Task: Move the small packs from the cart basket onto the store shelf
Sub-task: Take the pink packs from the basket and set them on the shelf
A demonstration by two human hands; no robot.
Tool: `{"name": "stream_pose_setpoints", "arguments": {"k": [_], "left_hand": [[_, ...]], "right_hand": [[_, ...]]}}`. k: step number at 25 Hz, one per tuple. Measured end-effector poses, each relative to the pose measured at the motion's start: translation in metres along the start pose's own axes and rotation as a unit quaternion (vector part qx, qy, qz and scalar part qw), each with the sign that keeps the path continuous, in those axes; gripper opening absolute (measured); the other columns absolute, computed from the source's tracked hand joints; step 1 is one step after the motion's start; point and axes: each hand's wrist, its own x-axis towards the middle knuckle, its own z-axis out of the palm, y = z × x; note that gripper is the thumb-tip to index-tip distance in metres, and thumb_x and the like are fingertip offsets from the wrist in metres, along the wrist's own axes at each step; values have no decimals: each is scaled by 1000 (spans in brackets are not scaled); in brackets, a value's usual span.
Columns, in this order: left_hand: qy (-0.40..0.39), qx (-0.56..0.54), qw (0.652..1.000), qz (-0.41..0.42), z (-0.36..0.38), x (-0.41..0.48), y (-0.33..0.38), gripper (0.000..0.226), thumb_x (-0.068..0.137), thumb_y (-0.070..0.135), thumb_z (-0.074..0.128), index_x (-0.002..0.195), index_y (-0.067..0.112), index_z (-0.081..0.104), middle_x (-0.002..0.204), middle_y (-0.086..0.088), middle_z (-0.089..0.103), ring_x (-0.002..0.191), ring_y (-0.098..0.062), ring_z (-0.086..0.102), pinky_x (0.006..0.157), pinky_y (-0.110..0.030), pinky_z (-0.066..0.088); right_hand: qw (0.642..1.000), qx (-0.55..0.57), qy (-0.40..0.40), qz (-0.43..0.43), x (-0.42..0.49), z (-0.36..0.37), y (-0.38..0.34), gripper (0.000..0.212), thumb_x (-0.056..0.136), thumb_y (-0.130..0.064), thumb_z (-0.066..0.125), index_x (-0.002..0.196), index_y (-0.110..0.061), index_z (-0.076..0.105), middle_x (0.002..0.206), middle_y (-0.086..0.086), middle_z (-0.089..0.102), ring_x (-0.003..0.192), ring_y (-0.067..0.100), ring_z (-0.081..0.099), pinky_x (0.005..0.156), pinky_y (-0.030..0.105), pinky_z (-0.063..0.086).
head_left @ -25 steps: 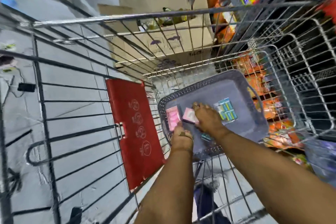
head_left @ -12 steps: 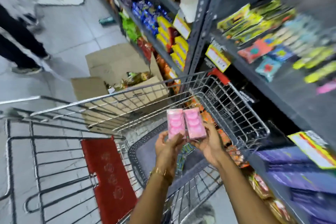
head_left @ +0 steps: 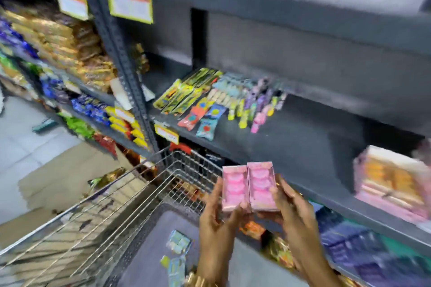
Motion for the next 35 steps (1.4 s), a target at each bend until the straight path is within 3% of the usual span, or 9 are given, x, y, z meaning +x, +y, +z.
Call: {"name": "stream_pose_setpoints", "arguments": {"k": [9,14,17,19,22,25,29,32,35], "left_hand": [[-227,52,964,-127,197,-2,-25,50,86,-12,57,133,6,54,116,-25,67,76,-16,68,66,-27,60],[-277,131,935,-178,269,16,-55,43,90,-16,50,128,5,56,97,-22,56,86,-31,59,87,-43,58],[-294,376,878,-45,281,36,-69,47,90,-3,55,136,10,53,111,-22,66,97,-26,60,102,-40,48],[-299,536,788,55,283,42,-75,51,95,17,52,145,25,41,135,-9,60,120,-25,57,107,-32,42],[-281,706,639,120,287,47,-80,60,98,20,37,150,43,18,136,-12,56,124,-33,53,101,-42,46],[-242,786,543,170,291,42,-85,64,94,9,34,149,37,20,125,-12,63,116,-36,59,89,-42,51],[-242,805,504,200,289,47,-89,64,93,7,36,150,31,21,118,-12,67,109,-36,64,81,-38,49],[-236,793,501,253,277,48,-82,69,93,14,42,152,32,10,117,-12,64,102,-37,65,64,-36,39],[-185,773,540,278,245,46,-63,79,89,50,50,151,35,5,123,-13,52,105,-36,58,57,-36,35]], "right_hand": [[982,-21,156,-104,-2,-176,-83,38,86,8,58,104,-23,69,82,-10,79,66,8,72,59,20,60],[966,-109,218,-88,32,-232,-106,41,92,2,55,129,-13,55,111,22,67,89,26,65,81,45,59],[845,-478,236,-38,52,-245,-108,32,93,-10,52,124,-12,61,118,19,69,105,31,67,89,38,50],[739,-644,199,6,55,-242,-109,30,92,-9,45,117,-15,60,116,14,70,108,32,66,89,39,51],[663,-728,170,35,58,-237,-106,31,94,-4,39,117,-13,59,118,10,67,110,30,65,89,38,52],[642,-744,184,35,67,-232,-104,30,96,-4,39,118,-11,58,122,9,63,109,26,64,88,34,51],[623,-761,175,46,67,-224,-108,30,97,-4,39,120,-12,57,125,9,60,110,25,64,86,33,52],[644,-738,199,30,56,-216,-119,27,94,-6,44,118,-12,57,121,9,63,106,27,66,85,36,54],[678,-706,199,-45,43,-180,-124,33,89,-9,53,120,-17,56,122,6,63,103,29,69,81,37,55]]}}
